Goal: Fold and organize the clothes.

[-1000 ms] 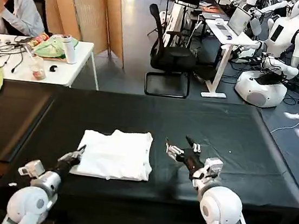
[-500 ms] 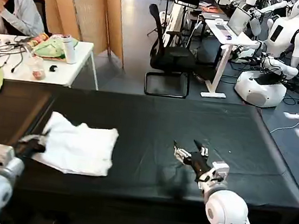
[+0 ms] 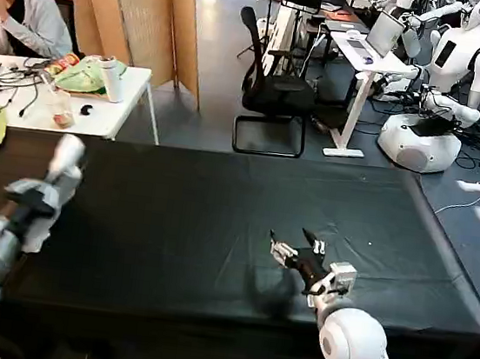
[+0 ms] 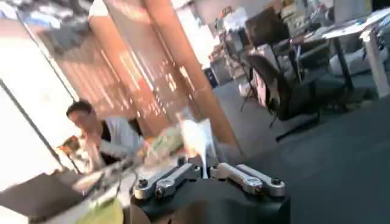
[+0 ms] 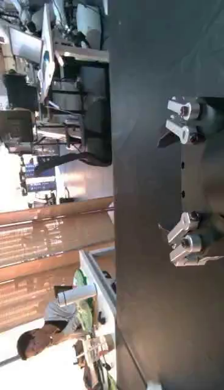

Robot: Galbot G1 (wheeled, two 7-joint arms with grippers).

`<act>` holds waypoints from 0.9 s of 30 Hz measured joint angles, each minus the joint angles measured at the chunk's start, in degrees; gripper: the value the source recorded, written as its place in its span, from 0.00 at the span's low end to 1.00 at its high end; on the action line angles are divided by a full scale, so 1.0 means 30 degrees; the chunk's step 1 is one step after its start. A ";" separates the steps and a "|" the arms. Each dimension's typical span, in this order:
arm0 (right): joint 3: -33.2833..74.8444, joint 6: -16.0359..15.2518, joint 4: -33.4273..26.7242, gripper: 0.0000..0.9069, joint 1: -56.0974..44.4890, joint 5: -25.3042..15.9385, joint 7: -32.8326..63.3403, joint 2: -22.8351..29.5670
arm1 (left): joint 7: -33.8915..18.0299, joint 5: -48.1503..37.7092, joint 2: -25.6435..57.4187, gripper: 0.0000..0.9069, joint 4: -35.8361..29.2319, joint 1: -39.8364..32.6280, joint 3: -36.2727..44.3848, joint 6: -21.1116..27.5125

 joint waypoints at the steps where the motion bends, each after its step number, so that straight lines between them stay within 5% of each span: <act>1: 0.0016 0.0013 0.0073 0.97 -0.0128 -0.0030 -0.0016 0.0007 | -0.0009 -0.0369 -0.0500 0.00 -0.0014 -0.0151 0.0948 0.0042; 6: -0.0097 -0.0042 0.0420 0.97 -0.0590 0.0569 -0.0073 0.0060 | 0.0370 -0.0477 -0.2695 0.00 0.0334 -0.1198 0.4958 -0.0159; 7: -0.0176 -0.0106 0.0519 0.97 -0.0660 0.0810 -0.0099 0.0044 | 0.0445 -0.0184 -0.3173 0.97 0.0596 -0.1518 0.5685 -0.0318; 18: -0.1198 -0.2054 0.1262 0.97 -0.0732 0.5264 0.0262 -0.1024 | 0.3079 0.0371 -0.5105 0.97 0.1677 -0.2201 0.8783 -0.1806; 27: -0.2807 -0.2390 -0.0286 0.97 0.0749 0.5907 0.0382 -0.0247 | 0.3175 0.1208 -0.4599 0.97 0.1279 -0.1990 0.8024 -0.3326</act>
